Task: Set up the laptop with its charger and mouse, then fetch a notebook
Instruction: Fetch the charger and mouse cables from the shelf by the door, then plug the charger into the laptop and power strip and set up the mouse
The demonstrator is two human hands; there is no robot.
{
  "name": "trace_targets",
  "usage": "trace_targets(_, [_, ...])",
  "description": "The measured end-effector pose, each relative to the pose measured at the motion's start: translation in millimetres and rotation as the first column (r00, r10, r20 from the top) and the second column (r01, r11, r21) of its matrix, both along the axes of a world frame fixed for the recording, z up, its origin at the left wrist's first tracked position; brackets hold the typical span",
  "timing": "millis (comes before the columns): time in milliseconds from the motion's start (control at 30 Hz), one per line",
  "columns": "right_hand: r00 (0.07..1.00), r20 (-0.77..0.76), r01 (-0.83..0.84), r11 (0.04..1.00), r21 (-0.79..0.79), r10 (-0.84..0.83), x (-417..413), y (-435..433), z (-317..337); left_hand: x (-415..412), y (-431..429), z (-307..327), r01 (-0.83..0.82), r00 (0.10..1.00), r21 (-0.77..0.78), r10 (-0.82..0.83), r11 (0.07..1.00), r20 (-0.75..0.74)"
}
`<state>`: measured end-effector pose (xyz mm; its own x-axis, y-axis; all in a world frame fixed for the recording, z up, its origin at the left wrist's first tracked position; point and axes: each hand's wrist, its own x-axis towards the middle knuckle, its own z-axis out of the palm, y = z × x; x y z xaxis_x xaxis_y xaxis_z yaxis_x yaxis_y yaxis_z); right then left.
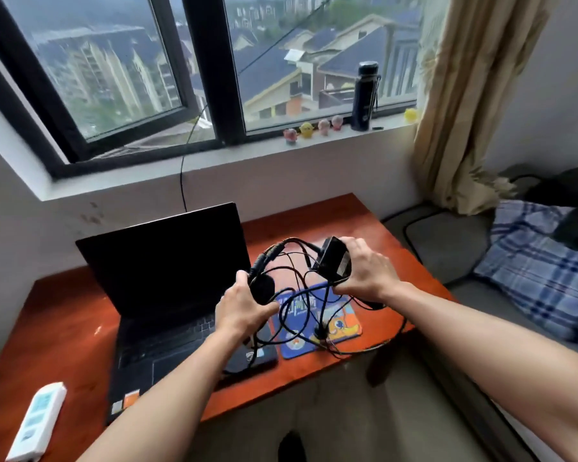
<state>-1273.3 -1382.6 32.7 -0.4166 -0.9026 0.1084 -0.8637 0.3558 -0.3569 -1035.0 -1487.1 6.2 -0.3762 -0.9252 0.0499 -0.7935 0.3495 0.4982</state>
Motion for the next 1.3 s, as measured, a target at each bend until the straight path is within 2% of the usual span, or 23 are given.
trace_targets(200, [0.995, -0.064, 0.086, 0.994, 0.070, -0.082, -58, -69, 7, -60, -91, 2, 0.070, 0.997, 0.027, -0.069, 0.997, -0.019])
trace_targets(433, [0.986, -0.020, 0.166, 0.974, 0.156, -0.165, -116, -112, -25, -120, -148, -31, 0.090, 0.995, 0.119, -0.086, 0.989, -0.044])
trace_targets(567, [0.989, 0.008, 0.144, 0.963, 0.230, -0.150, -143, -137, -52, -140, -160, -55, 0.052, 0.998, 0.191, -0.045, 0.980, -0.038])
trace_targets(800, [0.992, 0.110, 0.017, 0.923, 0.383, -0.064, -190, -197, -104, -158, -182, -85, -0.169, 0.985, 0.301, 0.149, 0.938, 0.091])
trace_targets(967, [0.987, 0.163, -0.076, 0.897, 0.435, 0.005, -230, -245, -143, -191, -211, -102, -0.286, 0.953, 0.284, 0.241, 0.915, 0.183])
trace_targets(1167, [0.988, 0.132, -0.138, 0.873, 0.467, 0.085, -248, -264, -179, -220, -217, -130, -0.347, 0.918, 0.347, 0.239, 0.871, 0.317])
trace_targets(1300, [0.980, 0.149, -0.186, 0.855, 0.485, 0.130, -254, -267, -188, -221, -223, -141, -0.352, 0.891, 0.330, 0.205, 0.876, 0.406])
